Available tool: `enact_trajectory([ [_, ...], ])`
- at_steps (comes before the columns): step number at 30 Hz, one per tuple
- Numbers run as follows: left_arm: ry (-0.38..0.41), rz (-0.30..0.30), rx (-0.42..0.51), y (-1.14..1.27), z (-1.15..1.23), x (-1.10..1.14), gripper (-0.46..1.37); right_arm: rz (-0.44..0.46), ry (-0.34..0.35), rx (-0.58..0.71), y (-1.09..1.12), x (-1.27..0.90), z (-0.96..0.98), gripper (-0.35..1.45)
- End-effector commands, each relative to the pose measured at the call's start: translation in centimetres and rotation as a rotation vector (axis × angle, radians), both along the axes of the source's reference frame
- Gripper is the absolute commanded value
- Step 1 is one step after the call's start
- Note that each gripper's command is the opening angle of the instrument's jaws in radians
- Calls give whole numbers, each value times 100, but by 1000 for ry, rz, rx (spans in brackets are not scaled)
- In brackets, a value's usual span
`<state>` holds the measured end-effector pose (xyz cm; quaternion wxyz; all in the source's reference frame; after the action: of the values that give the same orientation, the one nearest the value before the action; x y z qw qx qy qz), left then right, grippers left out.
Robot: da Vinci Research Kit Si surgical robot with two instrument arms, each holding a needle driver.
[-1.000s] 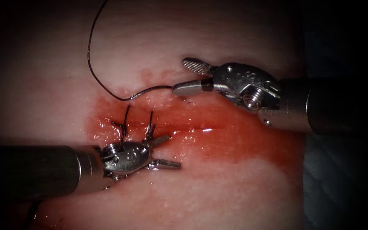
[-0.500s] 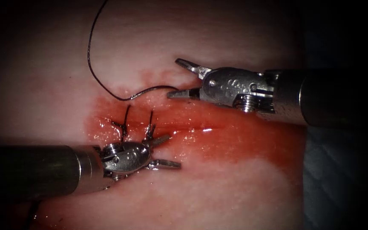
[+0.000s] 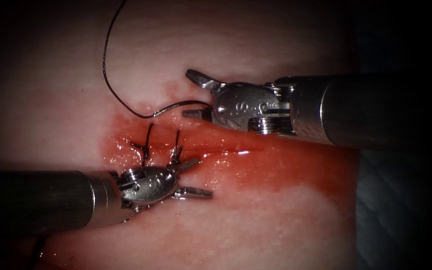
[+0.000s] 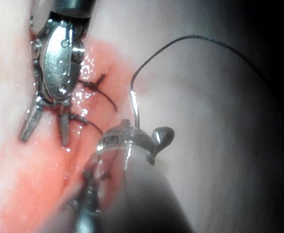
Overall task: Wound Closure
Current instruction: Insert the needle through the skin atop the cut with the right needle holder
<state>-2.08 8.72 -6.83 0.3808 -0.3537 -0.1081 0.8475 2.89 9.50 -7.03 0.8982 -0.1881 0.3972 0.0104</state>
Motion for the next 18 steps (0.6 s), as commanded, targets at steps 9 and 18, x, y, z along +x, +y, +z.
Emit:
enact_trajectory([
  [9,4,-3,-2,0,0,0,69,-20,-91,-47,-9,7,10,114],
  [18,4,-3,-2,0,0,0,69,-43,-140,-56,-13,8,14,62],
])
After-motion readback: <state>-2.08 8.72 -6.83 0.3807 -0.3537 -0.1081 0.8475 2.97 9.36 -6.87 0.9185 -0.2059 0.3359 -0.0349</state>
